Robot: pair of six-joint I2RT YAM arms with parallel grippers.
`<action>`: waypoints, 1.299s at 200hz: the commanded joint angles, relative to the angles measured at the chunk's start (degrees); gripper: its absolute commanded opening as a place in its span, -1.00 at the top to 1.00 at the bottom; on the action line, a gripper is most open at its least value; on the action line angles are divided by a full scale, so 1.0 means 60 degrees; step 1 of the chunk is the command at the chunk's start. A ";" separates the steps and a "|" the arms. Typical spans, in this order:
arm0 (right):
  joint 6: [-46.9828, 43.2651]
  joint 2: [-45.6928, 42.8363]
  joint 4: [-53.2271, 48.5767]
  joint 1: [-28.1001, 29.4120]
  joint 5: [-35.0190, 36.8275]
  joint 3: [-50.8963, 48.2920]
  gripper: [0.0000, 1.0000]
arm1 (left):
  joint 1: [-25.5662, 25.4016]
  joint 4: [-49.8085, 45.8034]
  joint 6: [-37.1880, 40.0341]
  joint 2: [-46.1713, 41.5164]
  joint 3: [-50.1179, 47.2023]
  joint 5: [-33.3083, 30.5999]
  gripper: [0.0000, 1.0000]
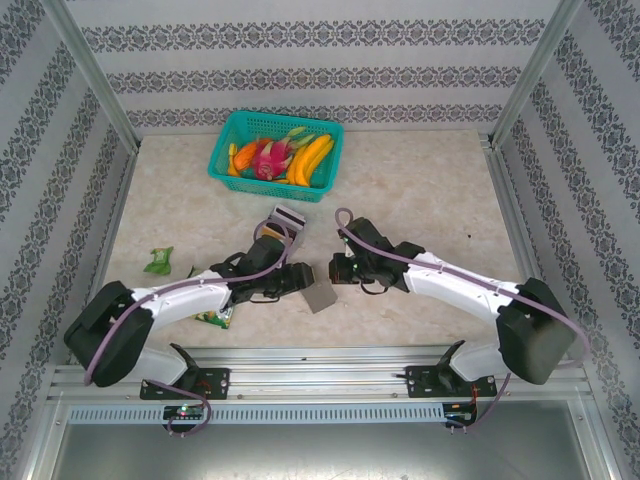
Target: Put the credit cards into the card holder
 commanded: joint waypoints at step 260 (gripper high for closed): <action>-0.1151 -0.0045 -0.2119 -0.2794 -0.0955 -0.0814 0.77 | -0.0710 -0.0248 -0.0590 0.2299 0.2574 0.1206 0.40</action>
